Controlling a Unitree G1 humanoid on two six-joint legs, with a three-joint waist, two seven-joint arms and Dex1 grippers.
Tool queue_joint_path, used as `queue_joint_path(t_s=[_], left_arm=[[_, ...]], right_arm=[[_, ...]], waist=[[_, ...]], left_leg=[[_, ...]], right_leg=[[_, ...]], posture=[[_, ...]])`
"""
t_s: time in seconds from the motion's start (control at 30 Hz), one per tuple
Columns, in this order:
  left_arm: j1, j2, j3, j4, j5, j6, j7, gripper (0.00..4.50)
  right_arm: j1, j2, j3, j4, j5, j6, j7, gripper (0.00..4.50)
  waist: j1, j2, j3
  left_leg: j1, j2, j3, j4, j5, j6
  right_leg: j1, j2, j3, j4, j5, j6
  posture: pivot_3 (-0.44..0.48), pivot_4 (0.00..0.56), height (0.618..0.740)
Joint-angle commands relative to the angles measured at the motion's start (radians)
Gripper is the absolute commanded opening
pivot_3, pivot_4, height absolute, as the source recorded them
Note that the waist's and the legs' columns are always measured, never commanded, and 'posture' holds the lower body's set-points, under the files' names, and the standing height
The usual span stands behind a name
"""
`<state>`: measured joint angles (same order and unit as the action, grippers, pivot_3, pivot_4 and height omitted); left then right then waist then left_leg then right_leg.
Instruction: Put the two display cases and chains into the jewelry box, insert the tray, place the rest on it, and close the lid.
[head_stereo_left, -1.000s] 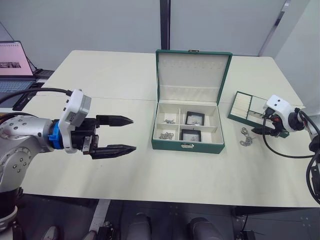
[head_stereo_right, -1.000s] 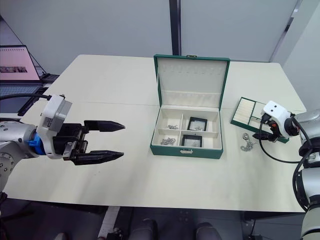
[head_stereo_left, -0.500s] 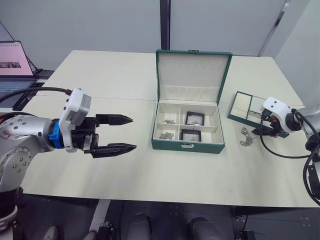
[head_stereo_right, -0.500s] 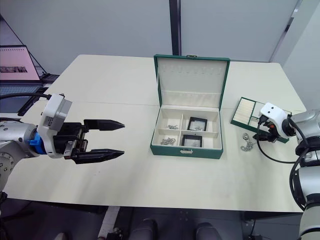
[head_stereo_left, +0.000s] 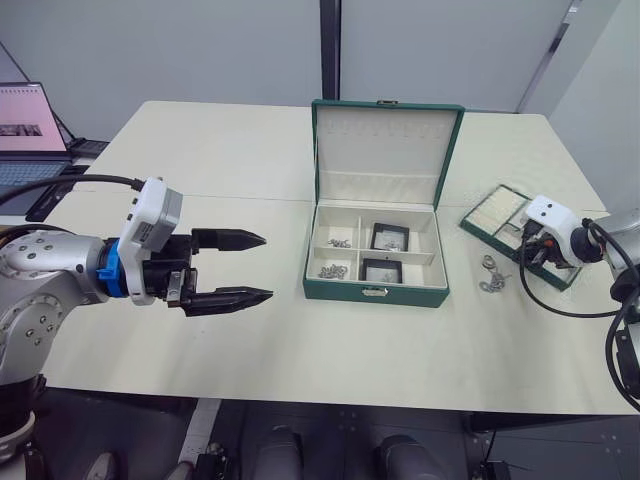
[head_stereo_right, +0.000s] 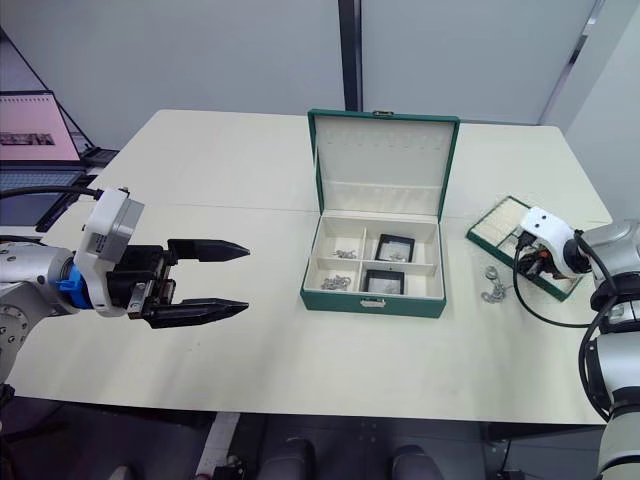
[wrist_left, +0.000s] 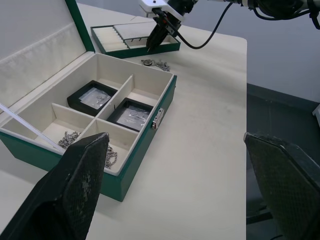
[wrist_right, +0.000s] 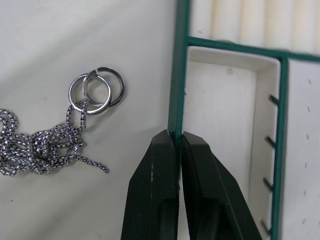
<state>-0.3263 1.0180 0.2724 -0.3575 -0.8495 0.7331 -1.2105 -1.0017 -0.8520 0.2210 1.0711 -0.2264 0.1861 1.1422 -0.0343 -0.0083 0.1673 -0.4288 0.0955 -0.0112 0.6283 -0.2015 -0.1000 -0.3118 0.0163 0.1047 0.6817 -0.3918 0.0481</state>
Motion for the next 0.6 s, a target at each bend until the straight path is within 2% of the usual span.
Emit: queue_joint_path(t_s=[0.03,0.6], left_arm=[[-0.007,0.009,0.018,-0.026,-0.006,-0.013,0.003,4.5],[-0.026,-0.014,-0.018,0.003,0.006,-0.03,-0.007,4.5]], right_arm=[[-0.03,-0.019,-0.01,-0.013,-0.004,0.012,0.011,0.01],[-0.013,-0.051,-0.037,-0.108,0.022,0.105,0.031,0.01]], waist=[[0.0,0.0,0.0],[0.001,0.0,0.0]], left_leg=[[0.0,0.0,0.0,0.0,0.0,0.0],[0.001,0.0,0.0,0.0,0.0,0.0]], right_leg=[[0.0,0.0,0.0,0.0,0.0,0.0],[0.0,0.0,0.0,0.0,0.0,0.0]], posture=[[0.0,0.15,0.74],[0.0,0.15,0.74]])
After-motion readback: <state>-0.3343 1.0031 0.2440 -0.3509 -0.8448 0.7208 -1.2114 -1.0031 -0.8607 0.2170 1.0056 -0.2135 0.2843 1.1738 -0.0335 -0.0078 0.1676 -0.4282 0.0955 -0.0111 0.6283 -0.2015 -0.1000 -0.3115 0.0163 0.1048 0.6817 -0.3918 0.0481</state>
